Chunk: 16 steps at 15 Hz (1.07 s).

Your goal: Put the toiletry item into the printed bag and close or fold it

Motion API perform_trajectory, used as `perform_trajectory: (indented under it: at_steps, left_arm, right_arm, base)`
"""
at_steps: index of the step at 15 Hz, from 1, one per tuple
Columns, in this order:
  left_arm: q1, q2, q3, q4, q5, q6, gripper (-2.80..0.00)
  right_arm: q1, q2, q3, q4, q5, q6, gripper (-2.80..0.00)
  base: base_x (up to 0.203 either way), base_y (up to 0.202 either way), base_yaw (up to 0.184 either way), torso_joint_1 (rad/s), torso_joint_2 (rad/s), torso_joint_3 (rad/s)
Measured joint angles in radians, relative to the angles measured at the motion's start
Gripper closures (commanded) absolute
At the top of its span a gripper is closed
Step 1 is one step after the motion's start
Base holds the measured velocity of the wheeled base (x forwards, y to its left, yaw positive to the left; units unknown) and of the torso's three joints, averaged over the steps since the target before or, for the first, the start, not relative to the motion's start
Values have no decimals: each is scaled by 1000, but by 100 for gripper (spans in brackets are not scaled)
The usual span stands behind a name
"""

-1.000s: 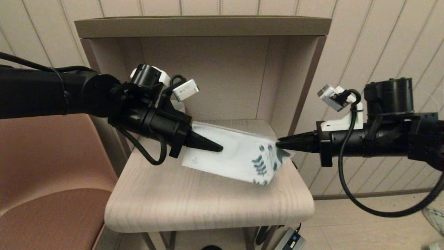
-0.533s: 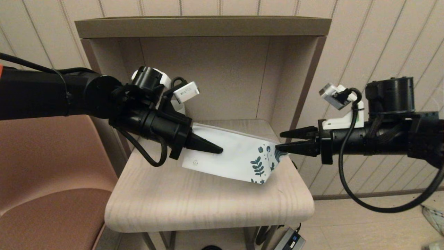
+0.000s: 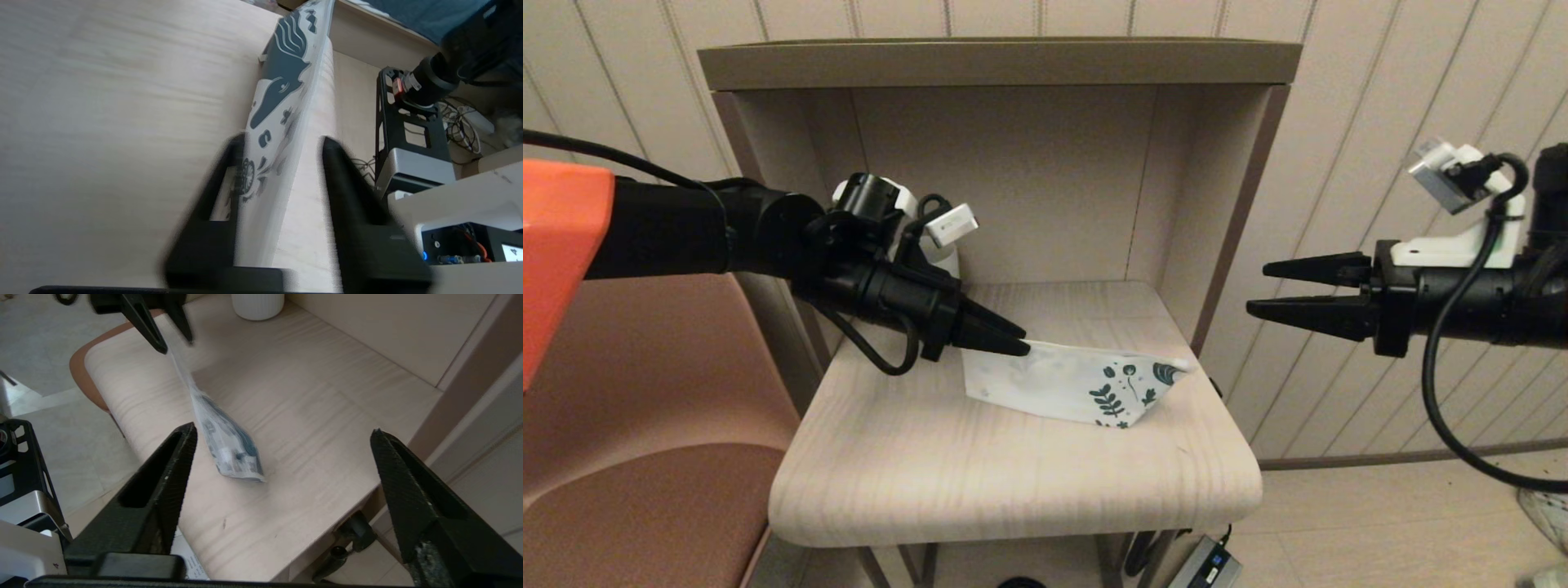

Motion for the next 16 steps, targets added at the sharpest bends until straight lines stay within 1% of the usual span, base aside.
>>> perform_trajectory:
  at_steps: [1, 2, 5, 6, 9, 12, 15, 16]
  left_arm:
    - [1, 9, -16, 4, 0, -2, -280]
    - [2, 15, -26, 0, -1, -2, -280]
    - [31, 20, -44, -1, -7, -6, -280]
    - [51, 11, -45, -1, -10, -6, 0]
    - [114, -53, -41, 4, -32, -12, 0]
    - [162, -168, -19, 18, -48, -36, 0]
    - [192, -335, 79, 43, -32, -40, 0]
    - [210, -411, 132, 50, -13, -45, 0]
  right_arm:
    - [-3, -10, 8, 0, 0, 0, -280]
    - [-5, -17, 14, -1, 0, 0, 0]
    - [-3, -28, 25, -1, 0, 0, 0]
    - [-3, -29, 26, -1, 1, 0, 0]
    - [-1, -40, 26, -1, 2, 4, 0]
    - [4, -63, 25, 0, 2, 26, 0]
    - [5, -126, 41, 34, 1, 55, 0]
    - [-1, -164, 49, 62, -4, 62, 0]
  base:
    - [0, 0, 0, 0, 0, 0]
    - [0, 0, 0, 0, 0, 0]
    - [0, 0, 0, 0, 0, 0]
    - [0, 0, 0, 0, 0, 0]
    - [0, 0, 0, 0, 0, 0]
    - [0, 0, 0, 0, 0, 0]
    - [0, 0, 0, 0, 0, 0]
    - [0, 0, 0, 0, 0, 0]
